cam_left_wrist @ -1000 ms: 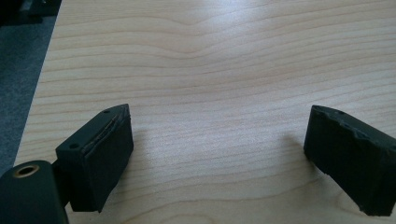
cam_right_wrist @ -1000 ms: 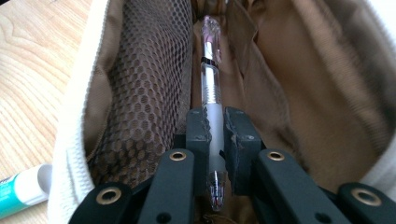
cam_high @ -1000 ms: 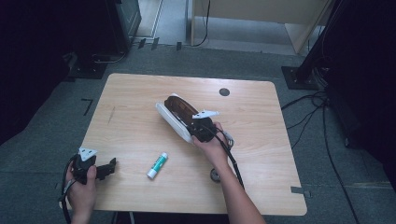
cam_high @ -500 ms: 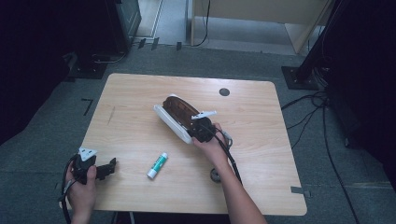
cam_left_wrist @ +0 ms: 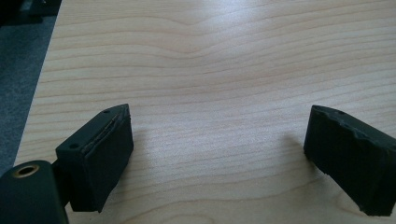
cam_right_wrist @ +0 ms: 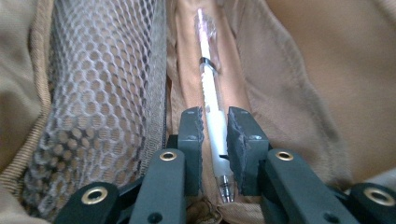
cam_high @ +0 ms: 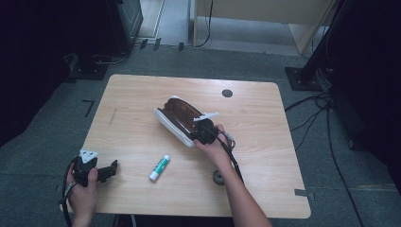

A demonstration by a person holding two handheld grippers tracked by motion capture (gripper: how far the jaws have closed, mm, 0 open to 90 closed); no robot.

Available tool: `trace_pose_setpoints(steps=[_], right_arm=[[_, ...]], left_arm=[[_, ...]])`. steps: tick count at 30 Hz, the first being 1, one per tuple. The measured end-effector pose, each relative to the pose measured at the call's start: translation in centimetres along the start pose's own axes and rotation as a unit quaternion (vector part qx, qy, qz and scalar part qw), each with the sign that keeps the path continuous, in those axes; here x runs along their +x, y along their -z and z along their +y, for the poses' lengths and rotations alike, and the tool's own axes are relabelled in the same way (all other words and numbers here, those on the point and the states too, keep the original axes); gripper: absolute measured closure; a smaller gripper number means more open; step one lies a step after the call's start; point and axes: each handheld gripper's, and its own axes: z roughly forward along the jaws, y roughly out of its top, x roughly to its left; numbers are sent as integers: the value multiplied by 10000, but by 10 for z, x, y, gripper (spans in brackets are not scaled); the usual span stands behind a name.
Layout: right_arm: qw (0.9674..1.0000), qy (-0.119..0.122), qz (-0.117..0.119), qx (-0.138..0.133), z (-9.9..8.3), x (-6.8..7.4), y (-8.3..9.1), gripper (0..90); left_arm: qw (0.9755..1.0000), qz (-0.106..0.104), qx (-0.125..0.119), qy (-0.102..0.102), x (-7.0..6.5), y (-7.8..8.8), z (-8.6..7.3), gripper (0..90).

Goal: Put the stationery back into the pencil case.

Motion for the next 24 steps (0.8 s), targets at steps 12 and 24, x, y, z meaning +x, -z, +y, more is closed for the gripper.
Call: trace_pose_setpoints(steps=[12,24], right_arm=[[9971,-123,55,-751,6,-2,28,739],[9914,-118,57,-1300,14,-4,63,718]], left_arm=[[10000,0,0,0,0,0,0,84],[10000,-1,4,-1,0,0,0,85]])
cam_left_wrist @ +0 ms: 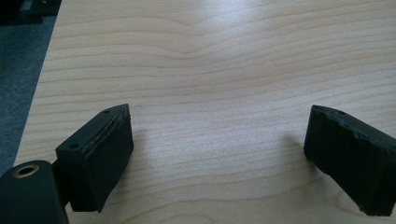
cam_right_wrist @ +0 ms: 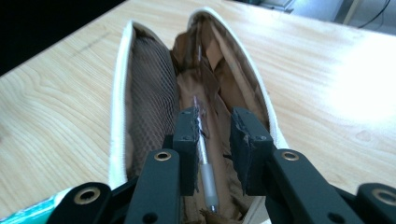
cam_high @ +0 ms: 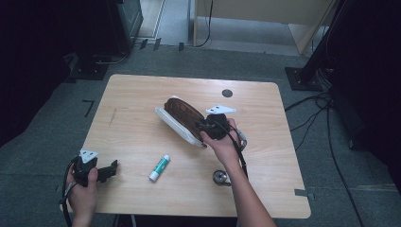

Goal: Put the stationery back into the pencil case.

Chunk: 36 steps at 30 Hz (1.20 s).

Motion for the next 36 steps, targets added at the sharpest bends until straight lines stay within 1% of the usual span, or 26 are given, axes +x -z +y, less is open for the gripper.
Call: trace_pose_setpoints(steps=[7,13,18,23,26,28,30,33,35,36], right_arm=[[9998,80,79,-157,0,9,19,701],[9995,79,210,-214,-10,19,33,697],[9990,186,346,-198,-18,32,37,693],[9984,171,517,-135,-31,47,32,688],[9979,88,631,-82,-40,55,25,678],[9973,39,727,-37,-46,62,19,655],[9964,44,845,28,-53,69,13,611],[9948,-32,1004,176,-64,83,2,538],[9945,-96,1010,259,-70,94,-5,466],[9943,-85,1023,294,-74,99,-8,441]], left_arm=[[10000,-1,-5,-3,0,0,0,85],[10000,0,-5,-2,0,0,0,84],[10000,0,-12,6,0,0,0,84],[10000,-3,-12,5,0,0,0,84],[10000,-5,-3,-7,0,0,0,84],[10000,-4,-7,-1,0,0,0,84],[10000,-5,-8,0,0,0,0,84],[10000,-4,-7,-1,0,0,0,84],[10000,4,-3,7,-1,0,0,84],[10000,1,-10,10,-1,-1,1,84]])
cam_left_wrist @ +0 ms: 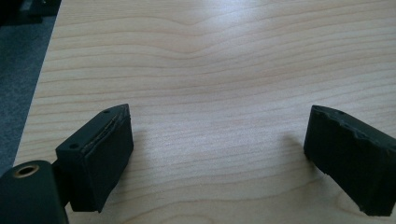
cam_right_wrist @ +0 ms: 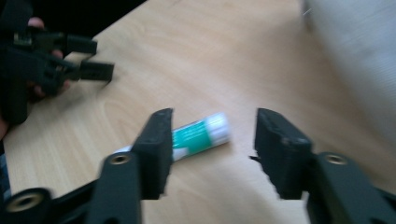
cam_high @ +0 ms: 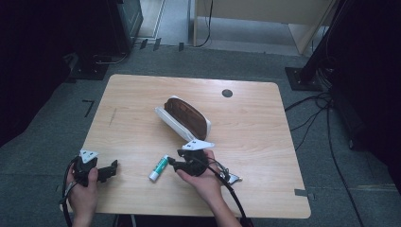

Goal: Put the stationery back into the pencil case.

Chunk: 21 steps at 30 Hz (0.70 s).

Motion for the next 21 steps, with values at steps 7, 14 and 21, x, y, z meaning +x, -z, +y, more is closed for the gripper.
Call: trace_pose_setpoints(steps=[7,14,21], right_arm=[[9997,-179,-85,120,-16,19,-21,229],[9969,-515,-559,214,-23,32,-37,85],[9942,-749,-763,129,-22,42,-48,81]], left_arm=[[10000,-19,-3,-8,0,0,0,84],[10000,-19,-2,-9,0,0,0,85],[10000,-19,-3,-9,0,0,0,85]])
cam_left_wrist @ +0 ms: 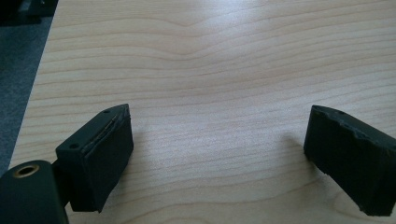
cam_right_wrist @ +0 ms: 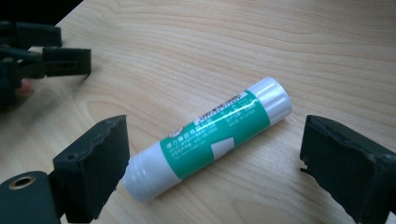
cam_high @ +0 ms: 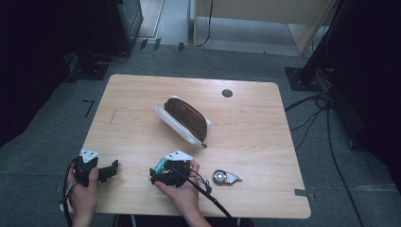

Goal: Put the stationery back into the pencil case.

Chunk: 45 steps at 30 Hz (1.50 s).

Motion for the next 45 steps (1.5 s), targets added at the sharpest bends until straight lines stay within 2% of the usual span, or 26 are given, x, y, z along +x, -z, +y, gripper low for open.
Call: trace_pose_setpoints(steps=[5,8,10,16,18,23,26,31,34,38,45], right_arm=[[9993,-58,-356,-57,-1,6,-7,81],[9987,26,-510,35,-3,11,-12,85],[9987,59,-512,46,-4,12,-14,124],[9977,161,-654,86,-4,14,-14,140],[9971,232,-719,113,-5,14,-13,186],[9968,558,-570,83,-5,8,-7,448],[9956,718,-600,99,-6,3,-2,521],[9962,734,-454,151,-9,-9,5,637],[9965,757,-313,183,-8,-15,6,645],[9943,1006,-316,164,-10,-19,8,645],[9924,1178,-328,105,-13,-22,11,641]], left_arm=[[10000,0,0,0,0,0,0,84],[10000,0,1,-1,0,0,0,84],[10000,0,1,-1,0,0,0,84],[10000,-7,1,-12,0,0,0,84],[10000,-7,2,-13,0,0,0,85],[10000,-7,1,-13,0,0,0,84],[10000,-9,0,-12,0,0,0,84],[10000,-9,1,-13,0,0,0,84],[10000,-7,2,-13,0,0,0,85],[10000,-8,1,-10,0,0,0,84],[10000,-8,1,-12,0,0,0,84]])
